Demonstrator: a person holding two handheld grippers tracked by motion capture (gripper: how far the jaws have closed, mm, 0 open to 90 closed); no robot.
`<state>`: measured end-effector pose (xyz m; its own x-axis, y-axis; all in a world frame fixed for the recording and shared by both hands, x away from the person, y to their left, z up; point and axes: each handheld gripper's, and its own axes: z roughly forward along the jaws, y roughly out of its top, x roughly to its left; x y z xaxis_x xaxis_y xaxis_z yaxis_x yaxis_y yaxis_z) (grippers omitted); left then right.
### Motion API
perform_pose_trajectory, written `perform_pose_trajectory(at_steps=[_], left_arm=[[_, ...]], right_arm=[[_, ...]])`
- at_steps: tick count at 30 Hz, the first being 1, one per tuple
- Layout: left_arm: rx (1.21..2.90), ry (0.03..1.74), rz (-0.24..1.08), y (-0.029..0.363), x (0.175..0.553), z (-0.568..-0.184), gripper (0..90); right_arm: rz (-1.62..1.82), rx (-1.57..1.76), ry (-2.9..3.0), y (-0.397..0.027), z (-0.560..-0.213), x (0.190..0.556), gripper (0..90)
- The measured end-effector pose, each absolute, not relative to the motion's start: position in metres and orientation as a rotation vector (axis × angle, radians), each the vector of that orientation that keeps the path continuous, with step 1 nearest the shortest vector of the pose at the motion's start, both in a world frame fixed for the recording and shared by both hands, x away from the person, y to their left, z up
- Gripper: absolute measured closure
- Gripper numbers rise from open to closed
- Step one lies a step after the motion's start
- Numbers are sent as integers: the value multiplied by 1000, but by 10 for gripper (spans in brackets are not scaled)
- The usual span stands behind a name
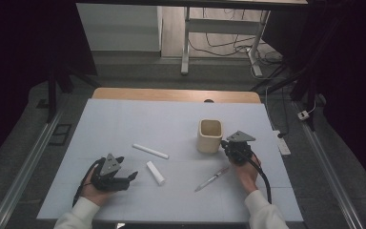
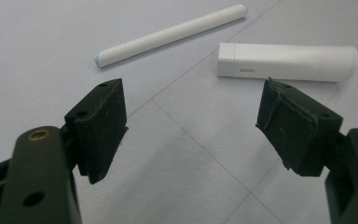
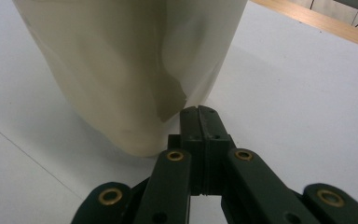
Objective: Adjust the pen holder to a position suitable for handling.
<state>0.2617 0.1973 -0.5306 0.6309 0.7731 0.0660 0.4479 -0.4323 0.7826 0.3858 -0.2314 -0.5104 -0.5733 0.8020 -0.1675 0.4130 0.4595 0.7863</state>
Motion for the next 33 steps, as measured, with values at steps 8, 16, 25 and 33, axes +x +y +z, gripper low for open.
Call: perform_pose_trajectory(at_steps=[8,16,25,33], left_arm=[[2083,963,539,200,264,-531,241],[2090,959,541,199,264,-531,241],[2094,962,538,198,265,-532,242],[2098,963,538,198,265,-533,242]], right_arm=[[977,1037,2184,-231,-512,388,896],[970,1057,2187,-230,-515,388,896],[964,1056,2189,-230,-515,389,896],[932,966,2229,-216,-515,386,896]])
